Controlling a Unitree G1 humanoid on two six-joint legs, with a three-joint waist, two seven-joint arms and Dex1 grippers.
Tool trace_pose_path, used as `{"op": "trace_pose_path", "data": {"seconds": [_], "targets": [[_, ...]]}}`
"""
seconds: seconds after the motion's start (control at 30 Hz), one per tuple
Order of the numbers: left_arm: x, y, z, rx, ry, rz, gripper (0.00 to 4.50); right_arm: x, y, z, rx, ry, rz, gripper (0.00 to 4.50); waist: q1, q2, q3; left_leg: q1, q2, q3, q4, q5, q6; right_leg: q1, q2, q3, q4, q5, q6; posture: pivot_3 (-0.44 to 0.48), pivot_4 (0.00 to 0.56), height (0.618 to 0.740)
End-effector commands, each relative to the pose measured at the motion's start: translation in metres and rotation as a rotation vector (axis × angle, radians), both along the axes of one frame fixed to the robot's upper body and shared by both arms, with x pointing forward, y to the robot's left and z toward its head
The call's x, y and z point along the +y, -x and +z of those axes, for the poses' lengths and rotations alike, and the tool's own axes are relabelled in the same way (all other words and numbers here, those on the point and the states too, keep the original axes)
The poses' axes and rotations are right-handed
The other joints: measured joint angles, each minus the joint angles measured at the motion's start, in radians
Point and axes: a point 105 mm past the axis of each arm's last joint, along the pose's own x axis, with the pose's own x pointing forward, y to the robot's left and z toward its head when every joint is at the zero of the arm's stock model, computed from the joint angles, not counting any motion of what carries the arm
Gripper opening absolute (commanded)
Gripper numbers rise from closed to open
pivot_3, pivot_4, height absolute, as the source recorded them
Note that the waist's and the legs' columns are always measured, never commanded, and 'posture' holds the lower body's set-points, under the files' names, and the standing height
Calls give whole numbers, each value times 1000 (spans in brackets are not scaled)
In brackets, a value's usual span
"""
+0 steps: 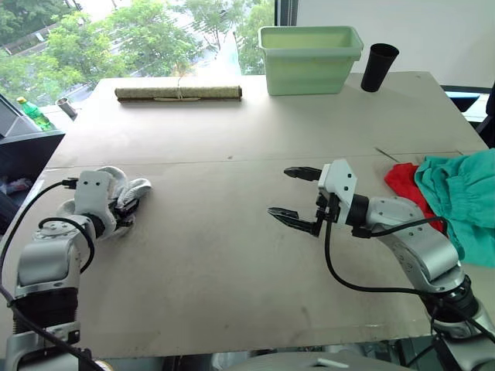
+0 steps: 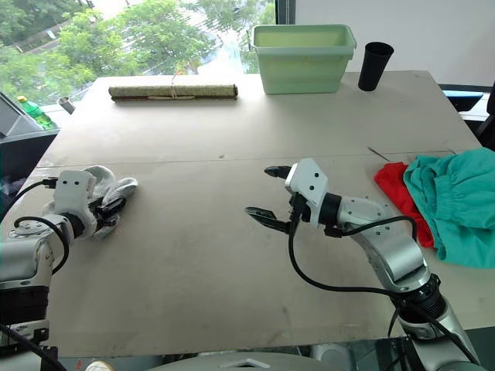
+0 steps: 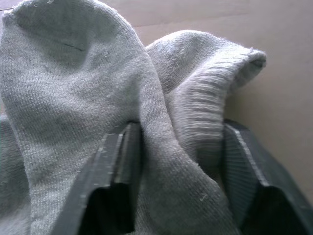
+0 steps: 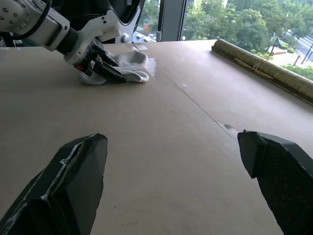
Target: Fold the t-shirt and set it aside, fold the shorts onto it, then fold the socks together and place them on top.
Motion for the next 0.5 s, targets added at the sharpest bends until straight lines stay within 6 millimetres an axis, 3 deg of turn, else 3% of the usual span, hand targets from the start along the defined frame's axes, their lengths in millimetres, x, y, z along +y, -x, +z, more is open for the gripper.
{"op": "trace_pose_path", "data": {"seconds": [0.03,0.07,0.17,0.3,0.5], "targets": [[-69,6,-23,48,256,-244,430,-8,3,14,-59,-11,-38,4500,4,2,-1,0,-1,0,0,0,0,0,-1,0,0,0,0,0,150,727],[-88,8,-22,38,288,-320,50,-10,2,14,-59,-8,-53,4500,8,2,-1,-1,-2,0,-1,0,0,0,-2,0,0,0,0,0,150,727],[-135,11,-12,5,358,-470,50,-16,3,14,-53,-9,-86,4500,10,2,-1,-3,-6,0,0,-1,2,0,-7,-1,-1,0,0,0,150,727],[-204,9,-6,-31,274,-742,50,-27,7,7,-38,18,-136,4500,11,-1,-2,-3,-7,0,1,-1,2,1,-8,-1,-2,0,0,0,150,727],[-255,-34,-22,-32,157,-830,50,-38,12,2,-26,48,-204,4500,4,-4,-1,-3,-6,0,1,-1,3,2,-4,-2,0,3,4,0,150,727]]}}
